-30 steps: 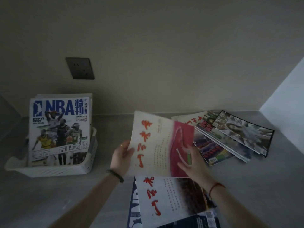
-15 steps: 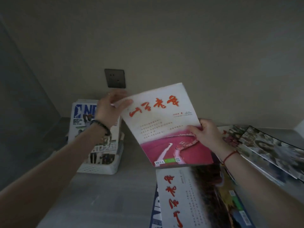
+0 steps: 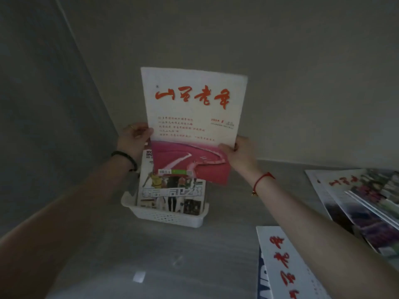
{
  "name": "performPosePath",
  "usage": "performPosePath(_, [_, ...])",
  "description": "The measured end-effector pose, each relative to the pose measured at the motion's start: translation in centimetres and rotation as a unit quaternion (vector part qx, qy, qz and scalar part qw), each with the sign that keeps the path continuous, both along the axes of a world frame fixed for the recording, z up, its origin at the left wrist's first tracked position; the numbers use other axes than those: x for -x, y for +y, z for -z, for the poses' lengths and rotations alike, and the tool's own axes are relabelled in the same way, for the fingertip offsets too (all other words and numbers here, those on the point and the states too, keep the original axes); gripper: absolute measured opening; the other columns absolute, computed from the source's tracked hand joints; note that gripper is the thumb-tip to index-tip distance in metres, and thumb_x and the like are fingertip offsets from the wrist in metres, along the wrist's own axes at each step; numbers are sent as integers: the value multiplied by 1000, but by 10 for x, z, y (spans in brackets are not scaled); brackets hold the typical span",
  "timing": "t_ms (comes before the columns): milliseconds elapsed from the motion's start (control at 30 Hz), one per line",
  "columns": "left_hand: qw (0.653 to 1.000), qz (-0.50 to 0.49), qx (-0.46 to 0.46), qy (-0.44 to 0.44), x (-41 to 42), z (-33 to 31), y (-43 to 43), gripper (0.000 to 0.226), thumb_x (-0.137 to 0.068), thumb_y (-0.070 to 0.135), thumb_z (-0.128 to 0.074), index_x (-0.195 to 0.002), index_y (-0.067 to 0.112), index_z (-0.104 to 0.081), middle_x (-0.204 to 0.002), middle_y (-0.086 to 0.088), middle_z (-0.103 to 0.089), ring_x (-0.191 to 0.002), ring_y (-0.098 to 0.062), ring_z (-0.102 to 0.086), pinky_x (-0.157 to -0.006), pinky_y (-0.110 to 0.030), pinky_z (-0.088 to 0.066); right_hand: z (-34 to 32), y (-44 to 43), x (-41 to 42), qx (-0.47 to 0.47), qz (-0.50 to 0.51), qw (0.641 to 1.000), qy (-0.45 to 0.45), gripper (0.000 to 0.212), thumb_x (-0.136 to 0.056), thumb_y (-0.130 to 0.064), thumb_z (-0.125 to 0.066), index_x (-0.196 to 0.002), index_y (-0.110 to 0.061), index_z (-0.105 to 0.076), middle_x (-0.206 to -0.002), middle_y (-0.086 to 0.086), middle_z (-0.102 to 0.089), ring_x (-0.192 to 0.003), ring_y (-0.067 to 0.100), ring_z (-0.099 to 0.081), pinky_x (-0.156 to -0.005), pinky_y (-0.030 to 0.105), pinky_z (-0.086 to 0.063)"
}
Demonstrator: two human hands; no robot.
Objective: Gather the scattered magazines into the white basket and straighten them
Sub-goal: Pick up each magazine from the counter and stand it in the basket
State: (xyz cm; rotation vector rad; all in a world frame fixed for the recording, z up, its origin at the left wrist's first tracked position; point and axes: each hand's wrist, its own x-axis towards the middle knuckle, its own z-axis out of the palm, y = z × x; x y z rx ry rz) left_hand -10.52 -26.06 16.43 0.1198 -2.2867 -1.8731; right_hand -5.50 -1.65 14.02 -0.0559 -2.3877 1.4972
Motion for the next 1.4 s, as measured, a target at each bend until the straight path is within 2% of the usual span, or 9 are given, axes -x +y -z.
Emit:
performPosePath(133, [999, -18, 32, -28, 20, 16, -41, 12, -86, 10, -57, -98, 11, -55, -96, -9, -59, -82, -24, -58, -60, -23, -52, 11, -39, 22, -29, -54, 995, -78, 33, -86, 3, -48, -118, -2, -59, -113, 9, -65, -70, 0, -60, -45, 0, -39])
performPosePath(267, [996, -25, 49, -73, 33, 39, -62, 12, -87, 10, -57, -98, 10, -55, -102, -11, -59, -84, -26, -58, -77, -39, -53, 27, -59, 30, -51, -51, 990, -120, 28, -79, 8, -50, -74, -18, -58, -60, -23, -58, -37, -9, -50, -32, 4, -31])
performPosePath(333, [992, -19, 68, -104, 38, 53, -69, 18, -86, 10, -57, -104, 4, -57, -105, -14, -61, -88, -26, -57, -87, -42, -50, 39, -67, 31, -71, -19, 987, -146, 37, -75, 8, -52, -55, -23, -47, -42, -20, -52, -33, -1, -46, -33, 9, -29])
performPosePath(533, [976, 20, 170, -138, 36, 96, -69, 24, -85, 14, -59, -104, -1, -63, -110, -20, -65, -94, -28, -59, -76, -28, -45, 66, -73, 23, -126, 19, 966, -224, 28, -69, -6, -62, -96, -14, -68, -93, 4, -72, -82, 20, -67, -66, 26, -54])
performPosePath(700, [962, 35, 227, -150, 33, 117, -75, 26, -85, 17, -61, -105, 1, -63, -111, -18, -65, -102, -31, -57, -84, -34, -42, 79, -79, 12, -148, 77, 959, -229, 31, -72, -14, -65, -102, -20, -56, -97, 1, -69, -95, 24, -63, -94, 45, -45])
performPosePath(933, [968, 8, 214, -133, 36, 117, -75, 28, -82, 9, -63, -109, 0, -61, -111, -20, -65, -103, -33, -58, -94, -40, -45, 86, -74, 4, -203, 87, 937, -272, 23, -82, -21, -59, -104, -13, -59, -102, 8, -67, -104, 27, -60, -95, 41, -44])
performPosePath(1067, [962, -2, 240, -130, 32, 111, -69, 40, -85, 15, -58, -124, 7, -53, -124, -19, -58, -112, -34, -53, -98, -40, -42, 86, -58, -2, -151, 87, 954, -244, 5, -81, -18, -58, -77, -20, -58, -76, -2, -60, -84, 21, -62, -75, 29, -49])
performPosePath(1200, [973, 19, 226, -40, 15, 95, -34, 39, -86, 13, -58, -124, 14, -52, -125, -17, -54, -106, -29, -53, -91, -36, -44, 81, -14, -14, -45, 112, 976, -181, 9, -76, -9, -67, -80, -15, -63, -61, -10, -53, -60, 10, -53, -50, 12, -39])
performPosePath(1400, [968, 191, 165, 8, -43, 89, 87, 22, -86, 8, -56, -108, 6, -60, -109, -14, -62, -91, -18, -55, -79, -23, -44, 86, 110, -73, 38, 150, 963, -222, 30, -77, -2, -69, -106, -1, -58, -96, 13, -62, -85, 22, -57, -62, 10, -45])
